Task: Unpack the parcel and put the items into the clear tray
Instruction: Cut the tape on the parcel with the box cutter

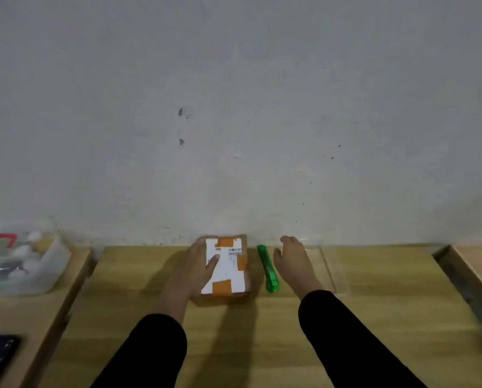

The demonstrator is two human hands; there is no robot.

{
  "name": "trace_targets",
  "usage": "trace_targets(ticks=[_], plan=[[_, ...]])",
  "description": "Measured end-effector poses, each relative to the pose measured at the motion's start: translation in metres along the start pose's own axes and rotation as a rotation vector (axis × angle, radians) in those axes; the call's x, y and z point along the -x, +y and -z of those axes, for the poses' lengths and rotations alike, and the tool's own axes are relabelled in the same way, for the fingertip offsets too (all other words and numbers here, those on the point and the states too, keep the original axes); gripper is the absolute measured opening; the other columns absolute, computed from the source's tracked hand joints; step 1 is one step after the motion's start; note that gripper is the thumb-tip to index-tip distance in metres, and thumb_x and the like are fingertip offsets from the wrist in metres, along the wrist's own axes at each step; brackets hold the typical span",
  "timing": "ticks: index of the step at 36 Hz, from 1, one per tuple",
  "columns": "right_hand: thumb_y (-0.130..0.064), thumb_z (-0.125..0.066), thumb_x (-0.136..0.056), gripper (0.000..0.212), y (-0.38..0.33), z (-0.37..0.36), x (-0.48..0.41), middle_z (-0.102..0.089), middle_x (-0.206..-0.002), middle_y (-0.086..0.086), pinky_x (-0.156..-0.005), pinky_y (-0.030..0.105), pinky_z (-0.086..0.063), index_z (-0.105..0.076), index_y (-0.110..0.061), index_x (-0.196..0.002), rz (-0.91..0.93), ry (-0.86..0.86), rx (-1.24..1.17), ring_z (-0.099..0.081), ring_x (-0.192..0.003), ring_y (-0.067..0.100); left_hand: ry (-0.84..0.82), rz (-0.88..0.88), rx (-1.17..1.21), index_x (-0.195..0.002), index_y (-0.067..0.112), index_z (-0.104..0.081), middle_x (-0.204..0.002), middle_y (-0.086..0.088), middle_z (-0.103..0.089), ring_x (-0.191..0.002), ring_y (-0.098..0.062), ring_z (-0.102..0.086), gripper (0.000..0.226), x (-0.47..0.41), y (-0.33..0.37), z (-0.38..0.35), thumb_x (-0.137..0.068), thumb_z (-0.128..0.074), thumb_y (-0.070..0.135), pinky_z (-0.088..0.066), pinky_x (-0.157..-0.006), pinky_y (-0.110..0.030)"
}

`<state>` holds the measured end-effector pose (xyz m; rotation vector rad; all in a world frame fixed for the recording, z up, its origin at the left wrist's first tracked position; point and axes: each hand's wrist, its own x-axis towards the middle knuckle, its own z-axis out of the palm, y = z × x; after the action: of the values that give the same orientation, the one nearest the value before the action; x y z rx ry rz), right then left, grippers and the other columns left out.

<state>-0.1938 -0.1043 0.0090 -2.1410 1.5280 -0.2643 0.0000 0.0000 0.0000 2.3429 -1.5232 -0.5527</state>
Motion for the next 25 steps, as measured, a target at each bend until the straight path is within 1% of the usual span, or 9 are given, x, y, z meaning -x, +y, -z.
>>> trace_targets(ticks=[6, 8, 10, 12, 14, 18, 20, 23, 25], plan=[[-0.015, -0.045, -0.093, 0.032, 0.036, -0.054, -0.027, -0.051, -0.123, 0.018, -0.094, 0.039, -0.043, -0.048, 0.002, -0.12, -0.116, -0.09, 0.017, -0.049, -0.115, 0.032, -0.064, 0.132, 0.14, -0.145, 0.018, -0.016, -0.147, -0.006, -0.032, -0.129, -0.025, -0.038, 0.058, -0.019, -0.026, -0.055, -0.096, -0.035, 0.043, -0.045, -0.091, -0.033], [-0.014, -0.046, -0.091, 0.029, 0.041, -0.068, -0.034, -0.052, -0.119, 0.019, -0.092, 0.041, -0.044, -0.049, 0.001, -0.116, -0.109, -0.104, 0.048, -0.051, -0.111, 0.034, -0.062, 0.203, 0.225, -0.146, 0.017, -0.011, -0.151, -0.009, -0.025, -0.134, -0.03, -0.034, 0.063, -0.022, -0.031, -0.065, -0.095, -0.034, 0.046, -0.044, -0.099, -0.045], [-0.016, -0.046, -0.09, 0.031, 0.046, -0.08, -0.041, -0.05, -0.119, 0.018, -0.095, 0.041, -0.043, -0.048, 0.0, -0.117, -0.103, -0.105, 0.121, -0.049, -0.111, 0.033, -0.051, 0.254, 0.316, -0.146, 0.022, -0.009, -0.152, -0.009, -0.026, -0.133, -0.031, -0.037, 0.066, -0.024, -0.039, -0.074, -0.093, -0.034, 0.052, -0.047, -0.096, -0.05], [-0.02, -0.046, -0.092, 0.033, 0.046, -0.087, -0.047, -0.049, -0.12, 0.018, -0.098, 0.039, -0.04, -0.047, -0.001, -0.118, -0.095, -0.077, 0.182, -0.046, -0.112, 0.032, -0.052, 0.242, 0.417, -0.146, 0.026, -0.008, -0.15, -0.005, -0.033, -0.127, -0.026, -0.046, 0.066, -0.023, -0.039, -0.081, -0.092, -0.034, 0.053, -0.052, -0.092, -0.046], [-0.021, -0.045, -0.093, 0.032, 0.044, -0.092, -0.054, -0.048, -0.121, 0.018, -0.098, 0.039, -0.039, -0.046, -0.001, -0.119, -0.101, -0.043, 0.174, -0.045, -0.113, 0.032, -0.05, 0.233, 0.528, -0.147, 0.024, -0.006, -0.145, -0.001, -0.04, -0.118, -0.018, -0.053, 0.063, -0.021, -0.037, -0.084, -0.096, -0.035, 0.044, -0.054, -0.088, -0.038], [-0.018, -0.047, -0.093, 0.031, 0.042, -0.097, -0.06, -0.048, -0.121, 0.019, -0.094, 0.039, -0.042, -0.047, -0.001, -0.119, -0.16, 0.008, 0.083, -0.046, -0.113, 0.033, -0.043, 0.227, 0.649, -0.149, 0.022, -0.003, -0.14, 0.001, -0.044, -0.105, -0.007, -0.053, 0.061, -0.02, -0.031, -0.083, -0.098, -0.035, 0.034, -0.052, -0.067, -0.013], [-0.017, -0.048, -0.093, 0.032, 0.041, -0.096, -0.059, -0.048, -0.121, 0.019, -0.091, 0.038, -0.044, -0.047, 0.0, -0.119, -0.183, 0.01, 0.038, -0.048, -0.111, 0.032, -0.044, 0.224, 0.677, -0.149, 0.022, -0.004, -0.141, 0.001, -0.044, -0.104, -0.006, -0.053, 0.061, -0.019, -0.03, -0.081, -0.098, -0.036, 0.033, -0.051, -0.067, -0.012], [-0.017, -0.053, -0.091, 0.031, 0.038, -0.089, -0.058, -0.05, -0.116, 0.017, -0.086, 0.036, -0.048, -0.05, 0.001, -0.116, -0.216, 0.05, -0.069, -0.052, -0.104, 0.029, -0.053, 0.227, 0.699, -0.148, 0.024, -0.004, -0.143, -0.001, -0.043, -0.104, -0.007, -0.053, 0.06, -0.019, -0.029, -0.078, -0.098, -0.036, 0.034, -0.053, -0.074, -0.019], [-0.017, -0.057, -0.089, 0.029, 0.034, -0.082, -0.056, -0.053, -0.111, 0.016, -0.079, 0.033, -0.048, -0.054, 0.0, -0.112, -0.196, 0.093, -0.139, -0.055, -0.098, 0.028, -0.056, 0.232, 0.691, -0.148, 0.024, -0.005, -0.144, -0.002, -0.042, -0.104, -0.007, -0.052, 0.06, -0.019, -0.029, -0.078, -0.098, -0.036, 0.034, -0.053, -0.067, -0.015]])
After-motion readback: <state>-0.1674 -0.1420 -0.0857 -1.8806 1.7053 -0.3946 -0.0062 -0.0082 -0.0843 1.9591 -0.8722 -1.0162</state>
